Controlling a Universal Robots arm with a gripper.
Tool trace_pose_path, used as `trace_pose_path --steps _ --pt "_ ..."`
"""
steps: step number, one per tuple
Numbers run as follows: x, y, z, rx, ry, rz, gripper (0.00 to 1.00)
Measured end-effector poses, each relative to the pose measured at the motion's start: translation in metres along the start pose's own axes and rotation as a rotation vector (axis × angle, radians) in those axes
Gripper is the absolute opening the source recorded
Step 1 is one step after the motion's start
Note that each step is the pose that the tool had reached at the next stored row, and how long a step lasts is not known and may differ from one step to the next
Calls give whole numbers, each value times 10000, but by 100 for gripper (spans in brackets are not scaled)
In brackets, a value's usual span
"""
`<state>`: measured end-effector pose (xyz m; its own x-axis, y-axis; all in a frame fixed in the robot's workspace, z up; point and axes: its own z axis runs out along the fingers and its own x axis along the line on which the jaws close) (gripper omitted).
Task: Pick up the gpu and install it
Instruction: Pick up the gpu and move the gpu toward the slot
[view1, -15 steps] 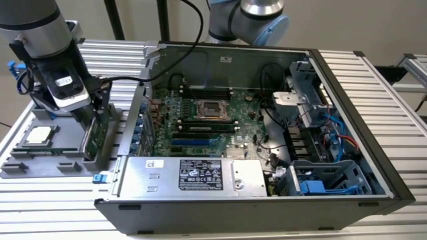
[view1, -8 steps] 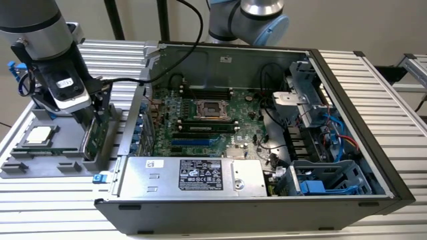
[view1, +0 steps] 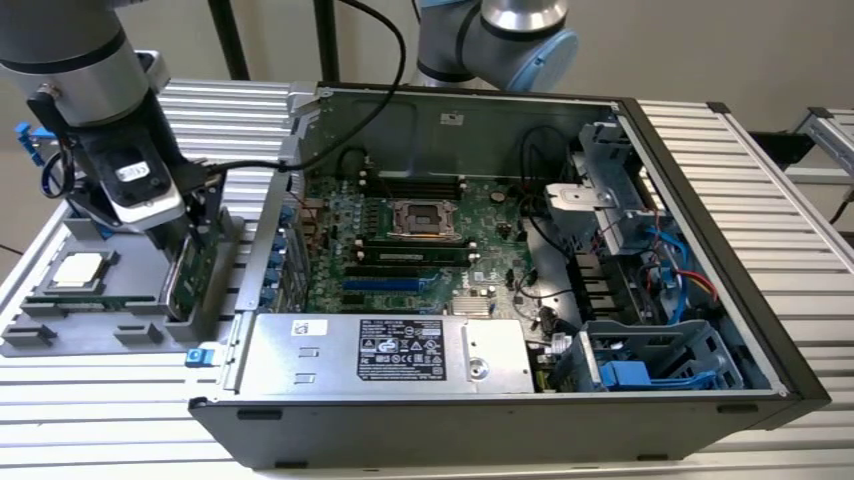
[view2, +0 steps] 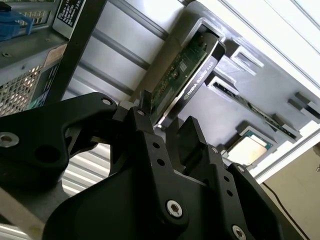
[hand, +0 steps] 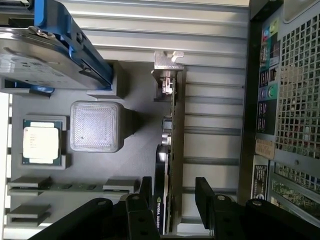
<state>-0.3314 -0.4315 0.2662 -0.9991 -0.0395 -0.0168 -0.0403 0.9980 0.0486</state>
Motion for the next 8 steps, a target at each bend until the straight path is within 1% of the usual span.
trace_pose_path --steps 5,8 --pt "10 -2 39 -1 -1 0 100" --pt "20 -3 71 -1 11 3 100"
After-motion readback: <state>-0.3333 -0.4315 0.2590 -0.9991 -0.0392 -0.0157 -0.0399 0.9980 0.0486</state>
